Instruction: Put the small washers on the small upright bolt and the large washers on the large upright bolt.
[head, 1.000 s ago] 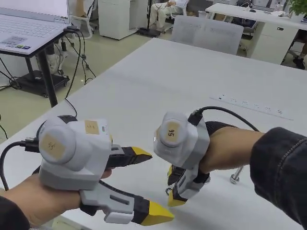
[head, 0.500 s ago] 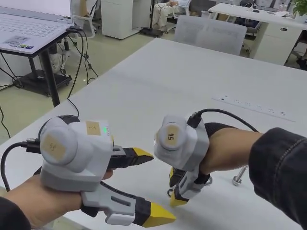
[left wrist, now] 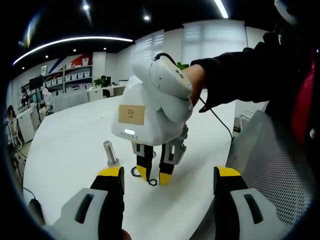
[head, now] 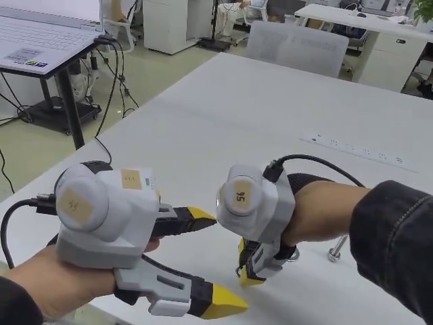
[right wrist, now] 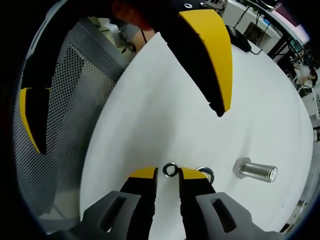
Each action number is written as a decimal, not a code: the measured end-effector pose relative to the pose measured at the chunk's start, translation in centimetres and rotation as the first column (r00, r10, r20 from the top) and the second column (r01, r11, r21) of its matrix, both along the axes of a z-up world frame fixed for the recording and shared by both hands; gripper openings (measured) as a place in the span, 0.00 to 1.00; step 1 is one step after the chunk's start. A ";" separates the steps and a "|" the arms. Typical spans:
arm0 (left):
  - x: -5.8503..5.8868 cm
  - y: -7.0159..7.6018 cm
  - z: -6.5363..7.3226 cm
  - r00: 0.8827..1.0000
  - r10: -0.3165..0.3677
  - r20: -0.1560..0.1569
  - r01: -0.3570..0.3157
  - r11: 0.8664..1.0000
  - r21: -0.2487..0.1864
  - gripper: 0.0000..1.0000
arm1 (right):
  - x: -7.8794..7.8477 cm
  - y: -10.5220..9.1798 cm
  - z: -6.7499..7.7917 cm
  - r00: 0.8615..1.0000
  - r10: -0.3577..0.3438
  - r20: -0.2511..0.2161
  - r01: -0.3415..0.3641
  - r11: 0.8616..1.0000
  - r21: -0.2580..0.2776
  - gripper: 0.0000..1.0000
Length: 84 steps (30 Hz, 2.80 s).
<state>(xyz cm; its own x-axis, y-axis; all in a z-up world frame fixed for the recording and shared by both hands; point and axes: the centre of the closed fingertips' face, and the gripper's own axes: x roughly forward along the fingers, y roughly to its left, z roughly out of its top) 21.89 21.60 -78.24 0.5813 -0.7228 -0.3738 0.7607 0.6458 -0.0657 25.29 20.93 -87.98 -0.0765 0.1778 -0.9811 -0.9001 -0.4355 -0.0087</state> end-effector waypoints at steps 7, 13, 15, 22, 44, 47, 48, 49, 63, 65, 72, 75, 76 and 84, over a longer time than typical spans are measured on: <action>0.1 0.0 0.0 1.000 -0.001 0.000 0.001 1.000 -0.002 0.72 | 0.1 0.0 0.0 1.000 0.008 0.005 -0.008 1.000 0.001 0.16; 0.1 0.0 0.0 1.000 -0.001 0.001 0.001 1.000 -0.001 0.72 | 0.2 -0.1 -0.1 1.000 0.005 0.006 -0.005 1.000 -0.002 0.15; 0.1 0.0 0.0 1.000 -0.001 0.002 0.001 1.000 -0.001 0.72 | 0.2 0.0 -0.1 1.000 -0.006 0.008 0.006 1.000 -0.006 0.15; 0.1 0.0 0.0 1.000 0.000 0.002 0.000 1.000 -0.002 0.72 | 0.2 0.0 -0.1 1.000 -0.022 0.011 0.022 1.000 -0.012 0.15; 0.1 0.0 -0.1 1.000 -0.002 0.003 0.002 1.000 0.001 0.72 | 0.1 0.1 -0.1 0.998 -0.070 0.009 0.070 0.997 -0.020 0.16; 0.1 0.0 0.0 1.000 -0.002 0.003 0.002 1.000 -0.001 0.72 | 0.0 0.1 -0.1 0.996 -0.093 -0.004 0.092 0.995 -0.022 0.18; 0.1 0.0 -0.1 1.000 -0.002 0.003 0.002 1.000 0.000 0.72 | 0.0 0.1 -0.1 0.996 -0.092 -0.004 0.092 0.996 -0.022 0.19; 0.1 0.0 -0.1 1.000 -0.002 0.003 0.002 1.000 -0.001 0.72 | 0.0 0.1 -0.1 0.996 -0.091 -0.003 0.090 0.996 -0.021 0.18; 0.0 0.0 0.0 1.000 0.000 0.004 0.000 1.000 -0.001 0.72 | 0.2 0.1 -0.1 0.996 -0.082 0.018 0.082 0.996 -0.016 0.15; 0.0 0.0 0.0 1.000 -0.001 0.004 0.001 1.000 -0.001 0.72 | 0.2 0.1 -0.1 0.997 -0.076 0.020 0.076 0.997 -0.015 0.15; 0.0 0.0 0.1 1.000 0.001 0.003 -0.001 1.000 -0.002 0.71 | 0.2 0.1 -0.2 0.997 -0.070 0.024 0.070 0.998 -0.007 0.14; 0.0 -0.1 0.1 1.000 0.000 0.003 0.000 1.000 -0.002 0.71 | 0.1 0.1 -0.1 0.997 -0.073 0.023 0.073 0.997 -0.009 0.13; 0.0 -0.1 0.1 1.000 0.000 0.002 0.000 1.000 -0.002 0.71 | 0.1 0.1 -0.1 0.997 -0.072 0.024 0.072 0.997 -0.009 0.13; 0.0 -0.1 0.0 1.000 -0.003 0.001 0.003 1.000 0.000 0.71 | 0.1 0.1 -0.1 0.996 -0.087 0.023 0.088 0.996 -0.003 0.13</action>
<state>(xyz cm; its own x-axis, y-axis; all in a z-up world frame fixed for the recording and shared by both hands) 21.85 21.51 -78.24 0.5793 -0.7248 -0.3729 0.7630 0.6432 -0.0647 25.43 21.06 -88.06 -0.0387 0.1788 -0.9831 -0.9344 -0.3552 -0.0279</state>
